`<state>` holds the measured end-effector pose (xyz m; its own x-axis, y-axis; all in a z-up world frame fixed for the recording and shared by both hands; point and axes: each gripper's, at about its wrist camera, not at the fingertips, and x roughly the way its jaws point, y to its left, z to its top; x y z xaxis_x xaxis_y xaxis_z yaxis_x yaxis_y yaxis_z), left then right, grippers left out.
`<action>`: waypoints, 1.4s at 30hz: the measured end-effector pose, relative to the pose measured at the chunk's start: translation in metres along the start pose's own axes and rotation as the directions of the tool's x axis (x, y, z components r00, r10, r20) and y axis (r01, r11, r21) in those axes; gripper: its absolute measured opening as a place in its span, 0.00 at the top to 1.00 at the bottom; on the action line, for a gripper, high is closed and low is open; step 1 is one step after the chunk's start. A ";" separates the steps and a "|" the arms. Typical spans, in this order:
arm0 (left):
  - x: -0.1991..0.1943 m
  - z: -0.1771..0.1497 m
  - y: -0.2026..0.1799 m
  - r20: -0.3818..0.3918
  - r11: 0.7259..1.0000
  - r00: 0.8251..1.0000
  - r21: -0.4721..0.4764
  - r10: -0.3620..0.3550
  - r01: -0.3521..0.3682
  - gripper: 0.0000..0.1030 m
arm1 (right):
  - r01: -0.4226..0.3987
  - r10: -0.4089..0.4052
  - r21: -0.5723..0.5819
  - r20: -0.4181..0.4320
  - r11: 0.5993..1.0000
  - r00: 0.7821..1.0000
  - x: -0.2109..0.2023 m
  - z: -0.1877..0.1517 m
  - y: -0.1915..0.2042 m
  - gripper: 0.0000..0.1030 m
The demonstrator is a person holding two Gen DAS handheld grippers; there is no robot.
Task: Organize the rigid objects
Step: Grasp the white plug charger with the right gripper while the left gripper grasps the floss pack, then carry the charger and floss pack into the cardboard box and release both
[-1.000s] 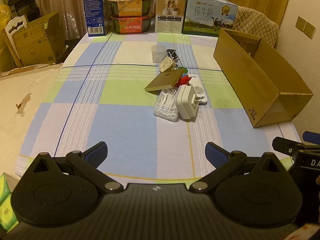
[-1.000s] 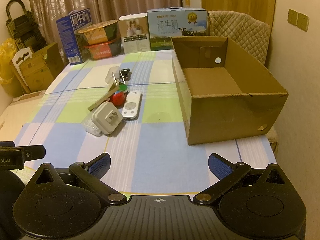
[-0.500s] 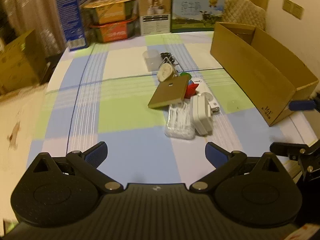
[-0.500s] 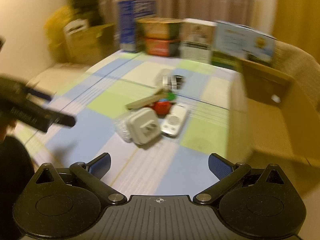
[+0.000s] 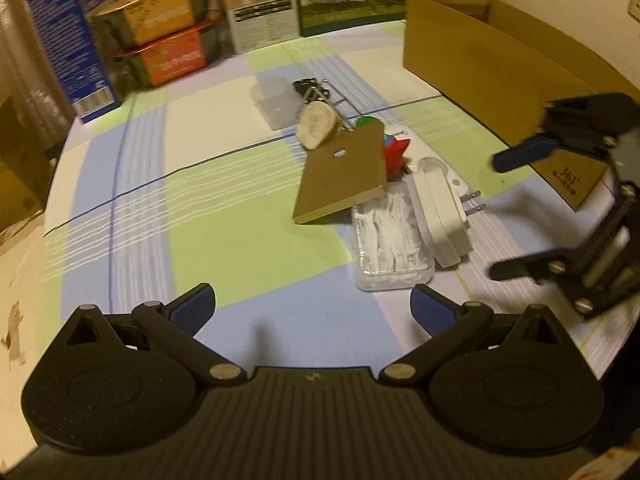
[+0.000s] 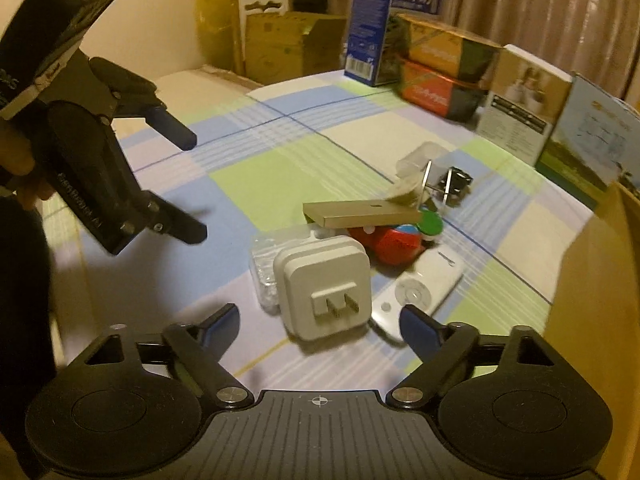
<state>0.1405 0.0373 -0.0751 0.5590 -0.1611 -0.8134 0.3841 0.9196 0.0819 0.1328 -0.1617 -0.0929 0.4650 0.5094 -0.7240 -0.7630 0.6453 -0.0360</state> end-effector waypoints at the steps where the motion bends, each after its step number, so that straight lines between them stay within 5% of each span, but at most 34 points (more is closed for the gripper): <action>1: 0.004 0.001 0.000 -0.004 1.000 1.000 0.009 0.001 -0.001 0.01 | -0.002 0.002 -0.007 -0.002 1.000 1.000 0.006 0.001 -0.001 0.24; 16: 0.017 -0.001 -0.006 -0.003 0.997 0.999 0.051 -0.050 0.050 0.02 | -0.028 0.028 0.013 -0.030 1.000 0.999 0.044 0.010 -0.017 0.40; 22: 0.025 0.006 -0.021 -0.009 0.996 0.998 0.061 -0.067 0.067 0.11 | 0.068 -0.060 0.128 -0.065 0.989 0.996 0.020 0.004 -0.018 0.40; 29: 0.043 0.020 -0.038 -0.001 0.994 0.997 0.077 -0.078 0.078 0.22 | 0.228 -0.203 0.293 -0.113 0.928 0.973 -0.009 -0.016 -0.027 0.40; 34: 0.059 0.028 -0.042 -0.016 0.994 0.995 0.063 -0.094 0.095 0.28 | 0.259 -0.232 0.361 -0.116 0.896 0.966 -0.020 -0.028 -0.031 0.40; 38: 0.071 0.031 -0.045 -0.048 0.994 0.995 0.060 -0.092 0.095 0.49 | 0.266 -0.239 0.375 -0.116 0.888 0.964 -0.021 -0.031 -0.032 0.40; 42: 0.069 0.031 -0.046 -0.086 0.996 0.993 0.024 -0.087 0.089 0.50 | 0.268 -0.243 0.395 -0.113 0.879 0.963 -0.022 -0.032 -0.031 0.40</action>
<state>0.1842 -0.0275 -0.1176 0.4586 -0.2091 -0.8637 0.4502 0.8926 0.0229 0.1315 -0.2116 -0.0979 0.5831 0.2695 -0.7664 -0.3685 0.9285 0.0461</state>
